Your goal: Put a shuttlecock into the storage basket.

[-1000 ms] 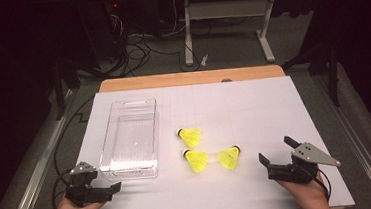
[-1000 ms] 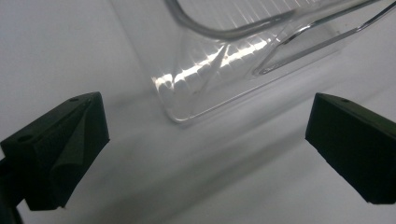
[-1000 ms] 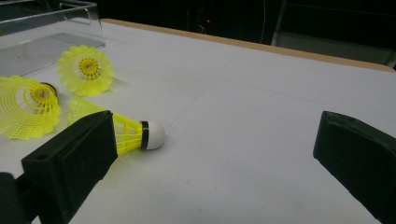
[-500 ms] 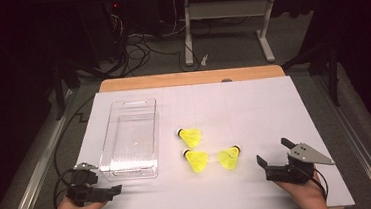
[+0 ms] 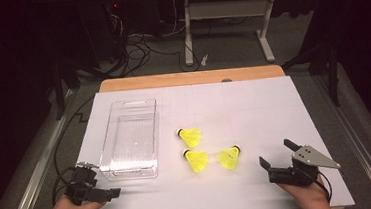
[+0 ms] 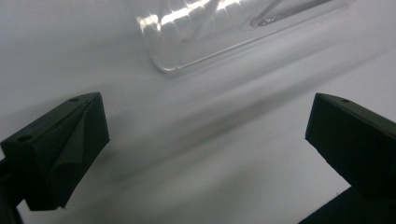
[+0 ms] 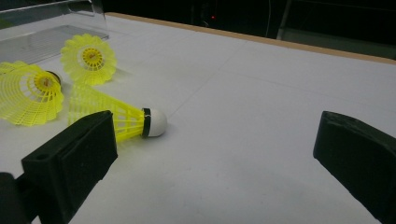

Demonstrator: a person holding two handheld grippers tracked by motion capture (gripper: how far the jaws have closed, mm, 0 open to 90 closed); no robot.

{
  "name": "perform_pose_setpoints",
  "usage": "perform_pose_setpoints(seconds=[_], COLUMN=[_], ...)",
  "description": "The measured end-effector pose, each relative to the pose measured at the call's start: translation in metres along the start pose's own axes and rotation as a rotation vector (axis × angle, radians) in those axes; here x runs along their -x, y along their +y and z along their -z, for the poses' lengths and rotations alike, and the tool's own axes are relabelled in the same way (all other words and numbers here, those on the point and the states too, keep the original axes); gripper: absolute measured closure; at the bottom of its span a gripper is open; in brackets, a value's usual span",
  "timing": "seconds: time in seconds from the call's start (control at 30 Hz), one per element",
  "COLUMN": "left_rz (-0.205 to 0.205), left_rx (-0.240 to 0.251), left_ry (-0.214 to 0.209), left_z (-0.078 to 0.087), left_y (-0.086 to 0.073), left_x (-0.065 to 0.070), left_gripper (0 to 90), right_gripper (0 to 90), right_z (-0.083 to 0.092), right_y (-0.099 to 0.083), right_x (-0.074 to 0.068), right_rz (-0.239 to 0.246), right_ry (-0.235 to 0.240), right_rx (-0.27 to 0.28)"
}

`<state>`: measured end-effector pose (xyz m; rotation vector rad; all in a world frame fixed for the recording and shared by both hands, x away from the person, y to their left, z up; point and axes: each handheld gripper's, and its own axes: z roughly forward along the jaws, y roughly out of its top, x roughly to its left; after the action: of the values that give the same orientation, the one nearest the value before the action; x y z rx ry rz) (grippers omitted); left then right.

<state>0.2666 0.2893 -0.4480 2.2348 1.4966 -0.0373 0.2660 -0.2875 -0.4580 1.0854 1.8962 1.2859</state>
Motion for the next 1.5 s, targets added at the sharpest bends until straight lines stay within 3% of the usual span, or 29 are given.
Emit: perform_pose_setpoints(seconds=[0.33, 0.63, 0.9, 1.1, 1.23, 1.5], left_rz=[-0.014, -0.039, -0.061, -0.099, -0.111, -0.127], left_rx=[-0.061, -0.150, -0.231, -0.301, -0.330, -0.372], left_ry=[0.008, 0.000, 0.003, 0.012, 0.024, 0.003], left_z=[-0.002, -0.001, -0.003, -0.004, -0.004, -0.007], left_y=[-0.001, 0.005, 0.013, 0.018, 0.020, 0.022], left_x=[0.005, 0.011, 0.020, 0.031, 0.036, 0.045], left_gripper=[0.6, 0.6, 0.6, 0.6, 1.1, 1.9], right_gripper=[0.2, 0.2, 0.2, 0.2, 0.2, 0.2], right_z=[0.000, 0.000, 0.001, 0.002, 0.001, 0.001], right_y=[0.000, 0.000, 0.000, 0.000, -0.001, -0.001], right_x=[-0.003, -0.003, -0.003, -0.003, -0.004, -0.006], right_rz=[0.009, 0.000, -0.005, -0.005, -0.002, 0.006], right_ry=[0.007, 0.011, 0.018, 0.019, 0.022, 0.027], right_rx=[-0.001, -0.002, 0.000, 0.002, 0.000, -0.003])
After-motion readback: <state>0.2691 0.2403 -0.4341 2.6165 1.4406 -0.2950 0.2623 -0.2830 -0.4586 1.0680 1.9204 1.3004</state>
